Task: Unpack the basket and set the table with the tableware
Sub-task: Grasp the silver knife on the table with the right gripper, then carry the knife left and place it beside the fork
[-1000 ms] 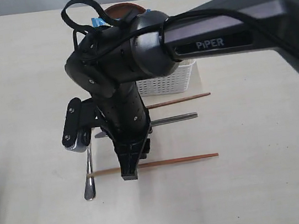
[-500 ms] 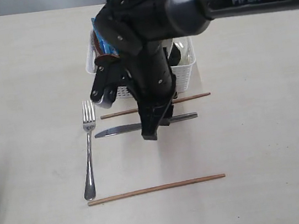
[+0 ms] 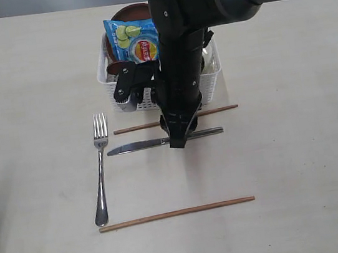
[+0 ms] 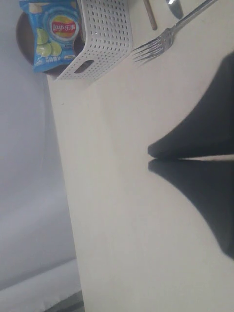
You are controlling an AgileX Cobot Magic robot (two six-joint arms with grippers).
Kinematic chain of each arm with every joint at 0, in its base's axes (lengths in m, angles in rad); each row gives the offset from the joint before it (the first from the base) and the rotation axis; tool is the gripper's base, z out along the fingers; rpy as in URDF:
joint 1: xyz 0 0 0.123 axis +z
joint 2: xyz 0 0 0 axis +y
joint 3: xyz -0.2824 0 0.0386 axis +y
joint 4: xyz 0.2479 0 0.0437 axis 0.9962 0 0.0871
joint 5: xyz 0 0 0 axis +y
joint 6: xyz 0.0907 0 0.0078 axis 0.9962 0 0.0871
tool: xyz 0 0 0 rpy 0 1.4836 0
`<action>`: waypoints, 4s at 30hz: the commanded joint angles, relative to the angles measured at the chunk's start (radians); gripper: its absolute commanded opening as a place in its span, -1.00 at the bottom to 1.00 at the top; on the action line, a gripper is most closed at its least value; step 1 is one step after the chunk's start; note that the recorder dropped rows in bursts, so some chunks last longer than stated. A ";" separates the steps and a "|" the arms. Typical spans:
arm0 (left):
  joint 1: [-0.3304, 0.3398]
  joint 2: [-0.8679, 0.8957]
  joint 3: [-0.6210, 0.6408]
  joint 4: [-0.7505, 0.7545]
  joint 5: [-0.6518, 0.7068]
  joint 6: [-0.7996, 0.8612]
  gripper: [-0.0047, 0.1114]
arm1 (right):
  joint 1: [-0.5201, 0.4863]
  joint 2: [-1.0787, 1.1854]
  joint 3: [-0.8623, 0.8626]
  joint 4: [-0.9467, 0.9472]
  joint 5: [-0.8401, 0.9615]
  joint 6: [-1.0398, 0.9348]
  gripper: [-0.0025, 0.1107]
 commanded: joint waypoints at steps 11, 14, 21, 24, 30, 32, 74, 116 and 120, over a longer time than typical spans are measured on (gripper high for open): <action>0.002 -0.003 0.002 -0.001 -0.004 0.000 -0.92 | 0.027 0.015 -0.001 -0.037 -0.050 0.000 -0.21; 0.002 -0.003 0.002 -0.001 -0.004 0.000 -0.92 | 0.030 -0.049 -0.001 -0.063 -0.075 0.026 -0.21; 0.002 -0.003 0.002 -0.001 -0.004 0.000 -0.92 | 0.030 -0.227 0.229 -0.063 -0.151 0.045 -0.21; 0.002 -0.003 0.002 -0.001 -0.004 0.000 -0.92 | 0.030 -0.246 0.360 -0.063 -0.369 0.053 -0.21; 0.002 -0.003 0.002 -0.001 -0.004 0.000 -0.92 | 0.030 -0.157 0.336 -0.082 -0.395 0.059 -0.21; 0.002 -0.003 0.002 -0.001 -0.004 0.000 -0.92 | 0.030 -0.135 0.320 -0.085 -0.410 0.059 -0.21; 0.002 -0.003 0.002 -0.001 -0.004 0.000 -0.92 | 0.020 -0.210 0.232 0.022 -0.193 0.137 -0.96; 0.002 -0.003 0.002 -0.001 -0.004 0.000 -0.92 | 0.308 0.002 0.232 0.912 -0.732 0.880 -0.96; 0.002 -0.003 0.002 -0.001 -0.004 0.000 -0.92 | 0.306 0.005 0.232 0.904 -0.734 0.878 -0.96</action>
